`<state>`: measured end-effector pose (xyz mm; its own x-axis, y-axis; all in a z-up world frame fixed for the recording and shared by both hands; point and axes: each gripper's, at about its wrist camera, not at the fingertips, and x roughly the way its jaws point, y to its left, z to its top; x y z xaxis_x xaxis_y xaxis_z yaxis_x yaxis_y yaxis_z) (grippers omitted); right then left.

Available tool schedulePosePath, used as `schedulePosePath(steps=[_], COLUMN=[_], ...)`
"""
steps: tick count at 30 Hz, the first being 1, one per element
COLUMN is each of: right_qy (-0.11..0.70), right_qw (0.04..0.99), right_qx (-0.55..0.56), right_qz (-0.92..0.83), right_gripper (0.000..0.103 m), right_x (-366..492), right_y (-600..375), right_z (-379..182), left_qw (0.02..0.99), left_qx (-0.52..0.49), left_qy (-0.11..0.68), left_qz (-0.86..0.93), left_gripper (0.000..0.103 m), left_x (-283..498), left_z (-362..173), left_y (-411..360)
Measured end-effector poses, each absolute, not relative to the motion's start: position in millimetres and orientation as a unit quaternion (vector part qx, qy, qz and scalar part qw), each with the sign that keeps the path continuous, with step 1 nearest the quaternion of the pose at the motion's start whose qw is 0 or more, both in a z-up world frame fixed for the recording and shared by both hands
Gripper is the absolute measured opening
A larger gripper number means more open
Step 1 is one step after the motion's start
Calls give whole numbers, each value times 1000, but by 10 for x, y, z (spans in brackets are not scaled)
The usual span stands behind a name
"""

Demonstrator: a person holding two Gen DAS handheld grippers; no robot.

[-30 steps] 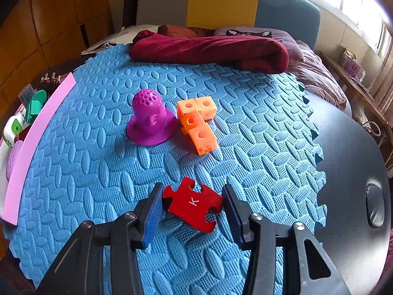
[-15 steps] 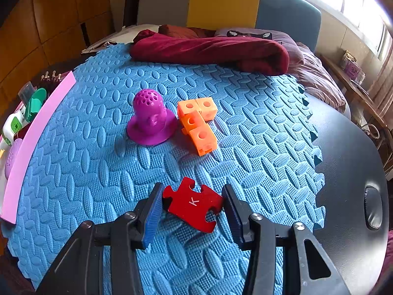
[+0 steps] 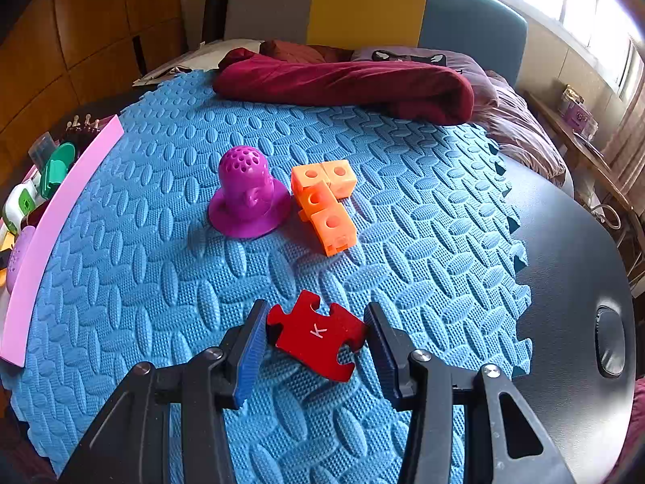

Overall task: Organize rigid objects
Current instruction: 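Carry the orange slide with the left gripper into the white tray and open, then carry the red puzzle piece with the right gripper into the tray and open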

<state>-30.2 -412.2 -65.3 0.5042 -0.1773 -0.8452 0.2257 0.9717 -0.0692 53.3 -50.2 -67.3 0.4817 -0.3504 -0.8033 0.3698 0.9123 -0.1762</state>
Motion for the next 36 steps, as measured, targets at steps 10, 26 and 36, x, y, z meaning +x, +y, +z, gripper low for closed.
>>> schedulePosePath(steps=[10,26,36], right_qy=[486,495,501], right_qw=[866,861,862], right_qx=[18,53,49], right_qz=[-119,-104,-64], right_gripper=[48,48,48], right_x=[-296,-295,-294], right_y=[-4113,-4079,-3842], right_z=[-647,-642,-635], left_qw=[877,895,899], left_qx=[17,20,18], left_qy=[442,415,409], left_qz=[-187,-163,-154], left_gripper=[43,43,43], left_x=[449,322,309], left_z=[-550,-347,-311], left_y=[-350,-196,-146])
